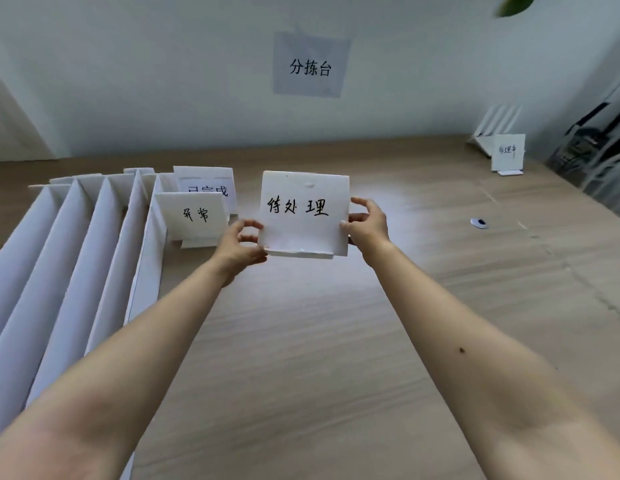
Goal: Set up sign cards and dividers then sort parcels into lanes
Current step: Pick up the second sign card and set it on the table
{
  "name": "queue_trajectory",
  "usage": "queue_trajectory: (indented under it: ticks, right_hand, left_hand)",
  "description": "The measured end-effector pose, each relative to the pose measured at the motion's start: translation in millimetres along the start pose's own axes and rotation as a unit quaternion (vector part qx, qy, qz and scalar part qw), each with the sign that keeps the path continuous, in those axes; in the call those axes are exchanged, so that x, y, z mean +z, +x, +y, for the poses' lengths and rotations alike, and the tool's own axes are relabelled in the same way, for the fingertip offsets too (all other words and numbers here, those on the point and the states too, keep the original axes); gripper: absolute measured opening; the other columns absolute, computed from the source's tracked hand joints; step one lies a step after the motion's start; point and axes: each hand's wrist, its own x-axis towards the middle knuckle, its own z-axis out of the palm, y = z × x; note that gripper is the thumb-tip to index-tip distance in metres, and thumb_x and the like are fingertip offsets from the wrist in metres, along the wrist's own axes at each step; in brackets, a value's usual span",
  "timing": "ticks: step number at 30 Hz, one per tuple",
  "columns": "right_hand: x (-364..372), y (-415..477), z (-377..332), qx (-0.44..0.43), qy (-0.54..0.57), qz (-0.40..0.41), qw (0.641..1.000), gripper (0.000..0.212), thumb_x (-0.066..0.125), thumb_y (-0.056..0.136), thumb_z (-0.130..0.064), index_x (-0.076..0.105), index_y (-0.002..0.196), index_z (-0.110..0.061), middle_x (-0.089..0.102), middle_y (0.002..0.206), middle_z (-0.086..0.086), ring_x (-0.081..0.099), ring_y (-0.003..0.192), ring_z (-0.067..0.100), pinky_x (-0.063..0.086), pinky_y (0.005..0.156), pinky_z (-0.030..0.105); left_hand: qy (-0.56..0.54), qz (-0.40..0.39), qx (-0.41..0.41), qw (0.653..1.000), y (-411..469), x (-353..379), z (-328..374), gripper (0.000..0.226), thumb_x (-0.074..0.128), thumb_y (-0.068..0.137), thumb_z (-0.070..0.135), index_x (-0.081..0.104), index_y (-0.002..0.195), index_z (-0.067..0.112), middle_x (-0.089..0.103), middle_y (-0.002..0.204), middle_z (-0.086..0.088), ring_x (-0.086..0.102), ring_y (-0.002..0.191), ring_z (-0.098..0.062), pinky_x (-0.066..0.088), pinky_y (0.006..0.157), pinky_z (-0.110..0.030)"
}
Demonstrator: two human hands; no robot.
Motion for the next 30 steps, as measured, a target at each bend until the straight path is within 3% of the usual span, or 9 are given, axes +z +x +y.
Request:
queue_trajectory:
  ticks: [5,10,14,17,23,30]
  right_hand:
    - [-91,-19,3,0.008,0.004,-0.015,1.0,0.05,0.04,0.075,0.021,0.054,0.107,-0.014,0.059,0.087,0.005,0.059,0.082,0.03,0.051,0.072,0.042]
    - [-181,-30,22,-0.016,-0.012,-0.01,1.0,0.047,0.05,0.076,0.015,0.059,0.107,-0.019,0.058,0.101,0.006,0.056,0.084,0.027,0.049,0.059,0.032]
    - [-269,-34,42,-0.042,-0.04,0.025,0.998,0.055,0.057,0.069,0.015,0.061,0.106,-0.025,0.059,0.094,-0.006,0.059,0.086,0.027,0.051,0.069,0.036]
    - [-324,-34,54,-0.051,-0.042,0.057,0.996,0.057,0.052,0.07,0.017,0.061,0.107,-0.026,0.058,0.092,-0.01,0.06,0.086,0.027,0.05,0.068,0.035]
    - [-407,-28,72,-0.056,-0.048,0.084,0.994,0.06,0.052,0.071,0.018,0.063,0.116,-0.02,0.058,0.096,-0.004,0.061,0.079,0.024,0.049,0.062,0.031]
    - [-461,15,83,-0.064,-0.066,0.103,0.99,0.064,0.047,0.07,0.02,0.064,0.116,-0.021,0.057,0.098,-0.003,0.063,0.081,0.024,0.055,0.072,0.039]
  left_hand:
    - [0.021,-0.009,0.04,0.999,-13,80,13,0.04,0.064,0.08,-0.011,0.054,0.092,0.025,0.052,0.091,-0.009,0.059,0.081,-0.028,0.058,0.078,-0.038]
    - [0.054,-0.016,0.067,0.996,-32,168,18,0.038,0.064,0.079,-0.012,0.054,0.102,0.017,0.051,0.088,-0.008,0.057,0.072,-0.022,0.058,0.077,-0.039]
    - [0.1,-0.028,0.095,0.99,-50,257,21,0.039,0.063,0.078,-0.01,0.053,0.103,0.018,0.053,0.085,-0.006,0.057,0.07,-0.022,0.057,0.07,-0.037]
    - [0.127,-0.046,0.111,0.985,-57,311,24,0.037,0.062,0.079,-0.006,0.053,0.102,0.022,0.056,0.087,-0.007,0.059,0.068,-0.024,0.047,0.052,-0.021]
    - [0.18,-0.067,0.134,0.972,-60,396,27,0.038,0.067,0.079,-0.003,0.05,0.101,0.023,0.052,0.081,-0.005,0.055,0.072,-0.021,0.048,0.065,-0.031]
    - [0.21,-0.07,0.144,0.964,-39,456,34,0.039,0.068,0.08,0.0,0.047,0.104,0.023,0.053,0.083,-0.005,0.059,0.069,-0.019,0.047,0.059,-0.026]
